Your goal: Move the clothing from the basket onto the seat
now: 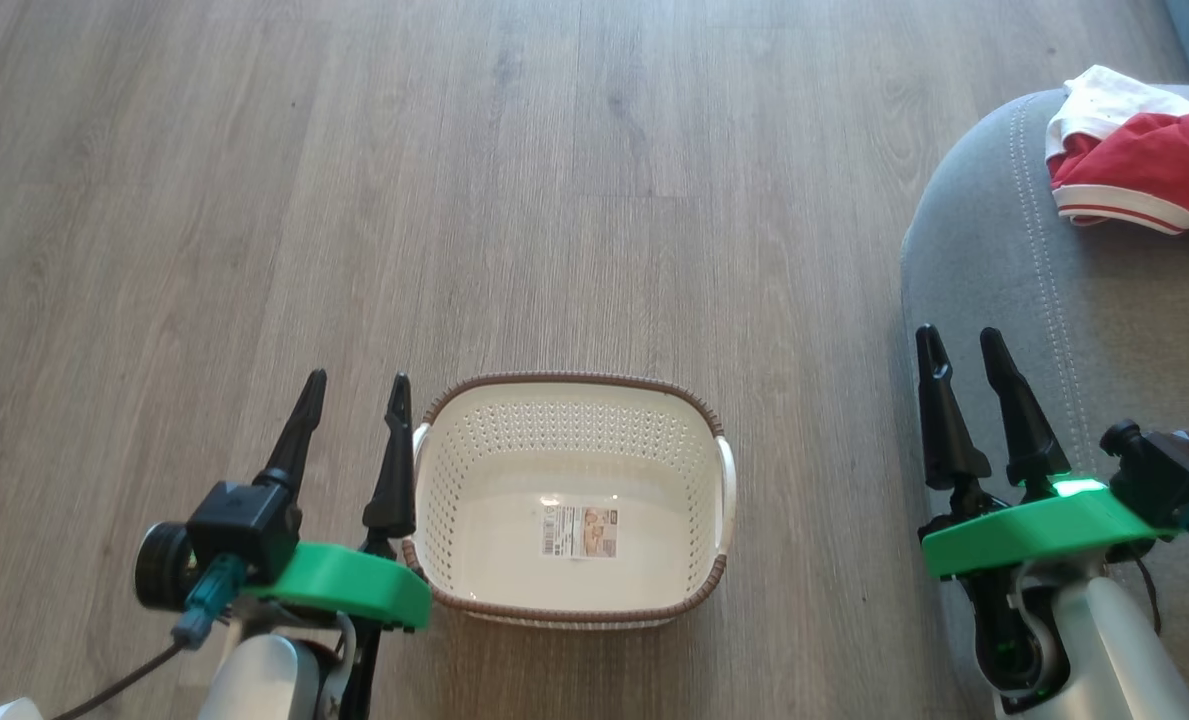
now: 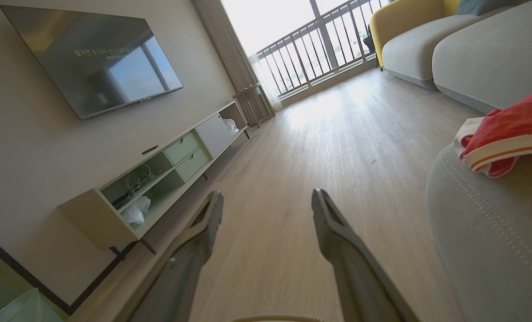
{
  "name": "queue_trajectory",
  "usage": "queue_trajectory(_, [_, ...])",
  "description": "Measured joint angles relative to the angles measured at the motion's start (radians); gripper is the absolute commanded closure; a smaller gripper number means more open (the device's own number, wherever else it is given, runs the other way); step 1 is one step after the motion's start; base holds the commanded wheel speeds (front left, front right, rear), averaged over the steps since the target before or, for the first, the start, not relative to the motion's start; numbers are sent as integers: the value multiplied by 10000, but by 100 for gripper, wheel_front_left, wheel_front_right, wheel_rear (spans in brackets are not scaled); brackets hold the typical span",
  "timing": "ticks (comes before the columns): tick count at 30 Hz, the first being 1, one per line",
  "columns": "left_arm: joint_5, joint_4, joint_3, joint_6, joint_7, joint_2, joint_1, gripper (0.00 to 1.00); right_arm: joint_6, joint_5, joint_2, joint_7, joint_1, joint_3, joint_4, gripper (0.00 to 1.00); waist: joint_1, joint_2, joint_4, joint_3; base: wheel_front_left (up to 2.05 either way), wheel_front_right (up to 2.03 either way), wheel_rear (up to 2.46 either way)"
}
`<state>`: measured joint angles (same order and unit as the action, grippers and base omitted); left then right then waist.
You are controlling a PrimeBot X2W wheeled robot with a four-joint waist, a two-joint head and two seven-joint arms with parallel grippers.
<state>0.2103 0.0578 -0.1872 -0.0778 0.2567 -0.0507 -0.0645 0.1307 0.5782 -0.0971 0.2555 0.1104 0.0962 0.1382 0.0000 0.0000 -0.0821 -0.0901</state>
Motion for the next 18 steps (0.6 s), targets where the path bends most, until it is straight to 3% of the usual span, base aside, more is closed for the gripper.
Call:
queue_trajectory(10, [163, -65, 203, 322, 0, 0, 1, 0, 0, -65, 38, 0, 1, -190, -23, 0, 0, 0, -70, -64, 0, 0, 0])
queue_trajectory(18, [77, -86, 259, 303, 0, 0, 3, 0, 0, -65, 113, 0, 0, -182, -13, 0, 0, 0, -108, -20, 0, 0, 0])
